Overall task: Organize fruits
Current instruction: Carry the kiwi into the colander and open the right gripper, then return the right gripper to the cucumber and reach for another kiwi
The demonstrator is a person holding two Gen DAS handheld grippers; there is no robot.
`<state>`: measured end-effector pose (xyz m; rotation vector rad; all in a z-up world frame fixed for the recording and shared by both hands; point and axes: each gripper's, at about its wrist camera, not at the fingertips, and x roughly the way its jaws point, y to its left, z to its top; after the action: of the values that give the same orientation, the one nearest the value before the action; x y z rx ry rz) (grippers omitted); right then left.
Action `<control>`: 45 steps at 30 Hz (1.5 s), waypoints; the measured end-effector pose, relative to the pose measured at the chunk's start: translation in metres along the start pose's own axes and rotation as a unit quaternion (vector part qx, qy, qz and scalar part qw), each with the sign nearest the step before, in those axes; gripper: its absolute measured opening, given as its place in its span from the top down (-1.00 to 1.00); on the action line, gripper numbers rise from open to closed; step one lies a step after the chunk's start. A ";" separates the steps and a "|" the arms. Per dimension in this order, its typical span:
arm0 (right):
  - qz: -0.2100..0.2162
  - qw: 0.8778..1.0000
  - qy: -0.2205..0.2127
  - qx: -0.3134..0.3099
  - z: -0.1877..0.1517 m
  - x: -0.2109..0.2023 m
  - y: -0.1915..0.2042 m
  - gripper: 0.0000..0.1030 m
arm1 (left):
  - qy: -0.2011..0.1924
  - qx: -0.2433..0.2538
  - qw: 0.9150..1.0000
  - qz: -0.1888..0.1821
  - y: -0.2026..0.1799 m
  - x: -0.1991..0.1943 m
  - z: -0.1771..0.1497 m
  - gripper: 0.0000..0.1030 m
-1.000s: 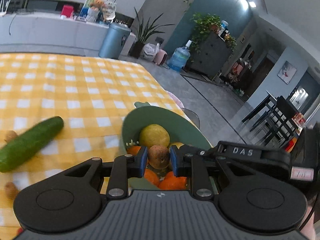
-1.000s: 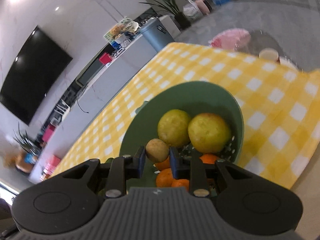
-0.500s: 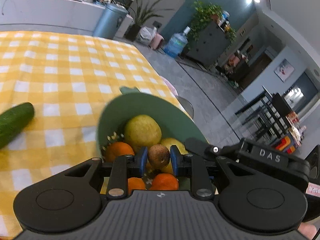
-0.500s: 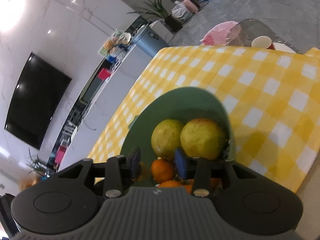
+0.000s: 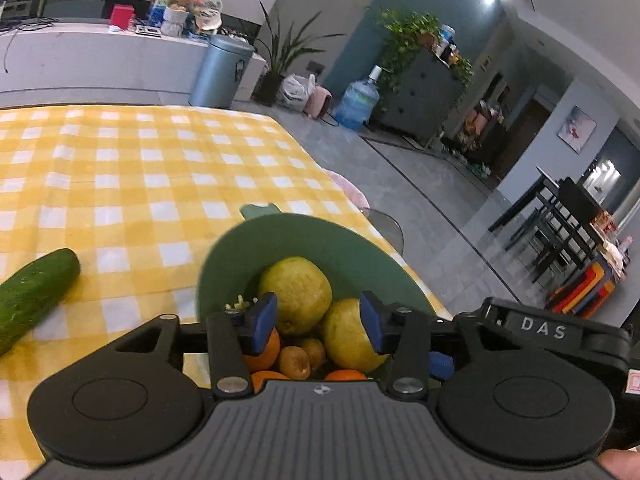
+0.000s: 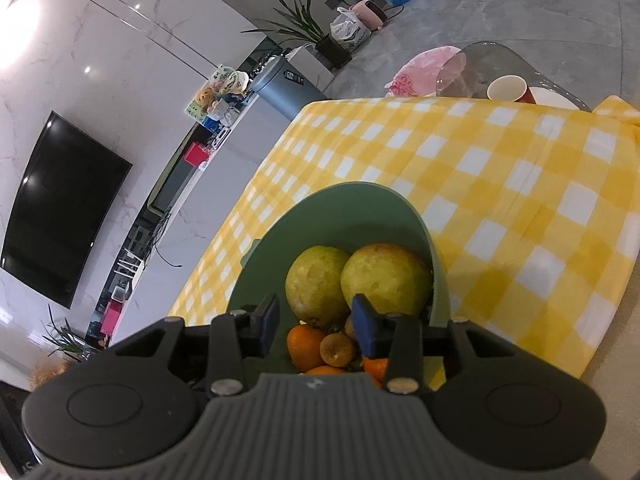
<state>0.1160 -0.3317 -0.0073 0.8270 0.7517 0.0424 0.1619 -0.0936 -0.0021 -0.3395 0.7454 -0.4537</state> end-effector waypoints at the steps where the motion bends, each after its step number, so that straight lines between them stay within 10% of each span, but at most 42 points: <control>1: -0.001 1.000 0.001 -0.002 0.000 0.000 0.001 0.26 | 0.000 0.000 1.000 0.003 0.000 -0.002 0.001 -0.14; 17: -0.030 0.997 0.013 -0.064 -0.008 0.005 0.022 -0.36 | -0.060 -0.001 0.996 0.067 0.003 -0.066 0.012 -0.67; 45: 0.039 0.968 0.090 -0.231 -0.067 0.002 0.124 -0.35 | -0.066 -0.064 0.978 0.187 0.079 -0.167 -0.005 -0.67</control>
<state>0.1065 -0.2015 0.0460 0.4080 0.8367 0.3554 0.0715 0.0579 0.0540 -0.3371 0.6915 -0.0280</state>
